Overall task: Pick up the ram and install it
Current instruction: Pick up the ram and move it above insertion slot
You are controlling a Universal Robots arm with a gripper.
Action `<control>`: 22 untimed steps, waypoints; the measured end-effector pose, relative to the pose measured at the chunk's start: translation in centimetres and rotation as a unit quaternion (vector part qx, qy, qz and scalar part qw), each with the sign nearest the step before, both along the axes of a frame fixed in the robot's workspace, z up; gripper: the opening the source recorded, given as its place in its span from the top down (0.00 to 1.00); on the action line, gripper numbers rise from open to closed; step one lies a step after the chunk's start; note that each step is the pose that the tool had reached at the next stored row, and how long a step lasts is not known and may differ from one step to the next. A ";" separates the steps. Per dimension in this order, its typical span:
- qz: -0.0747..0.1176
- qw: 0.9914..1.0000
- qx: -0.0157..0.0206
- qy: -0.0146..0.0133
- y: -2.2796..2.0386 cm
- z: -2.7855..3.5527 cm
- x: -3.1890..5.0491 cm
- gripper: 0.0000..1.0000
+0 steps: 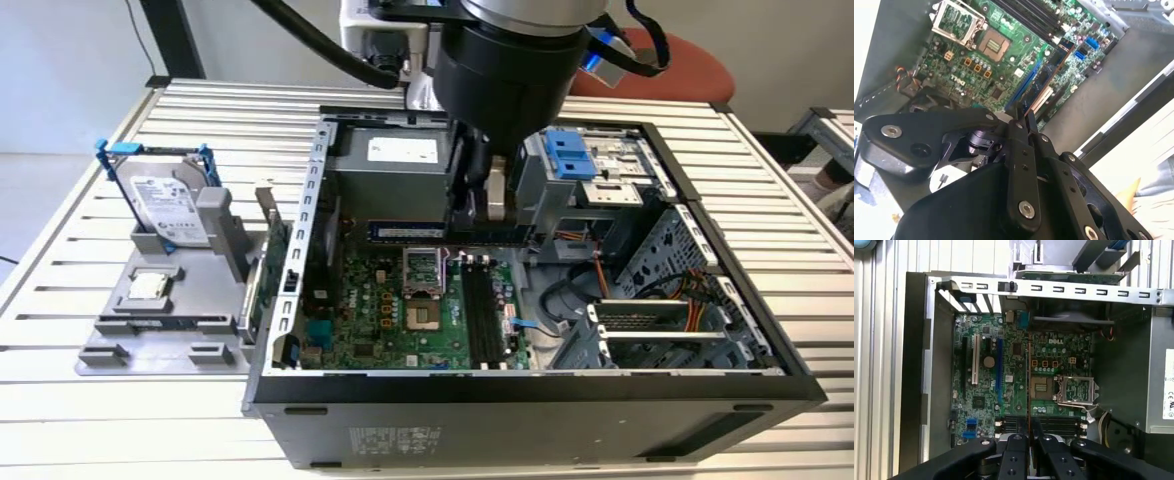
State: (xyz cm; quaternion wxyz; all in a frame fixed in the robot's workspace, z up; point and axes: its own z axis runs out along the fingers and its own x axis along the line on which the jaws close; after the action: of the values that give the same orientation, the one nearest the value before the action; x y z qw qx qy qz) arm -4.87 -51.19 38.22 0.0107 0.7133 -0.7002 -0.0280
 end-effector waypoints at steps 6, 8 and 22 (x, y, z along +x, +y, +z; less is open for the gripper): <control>0.000 1.000 0.000 0.001 0.01 0.00 1.46 1.00; 0.000 1.000 0.000 0.001 0.01 0.00 1.91 1.00; 0.000 1.000 -0.001 0.003 0.02 0.00 4.47 1.00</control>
State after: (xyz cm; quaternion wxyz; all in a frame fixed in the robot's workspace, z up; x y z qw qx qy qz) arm -0.40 -51.17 38.22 0.0130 0.7132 -0.7002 -0.0296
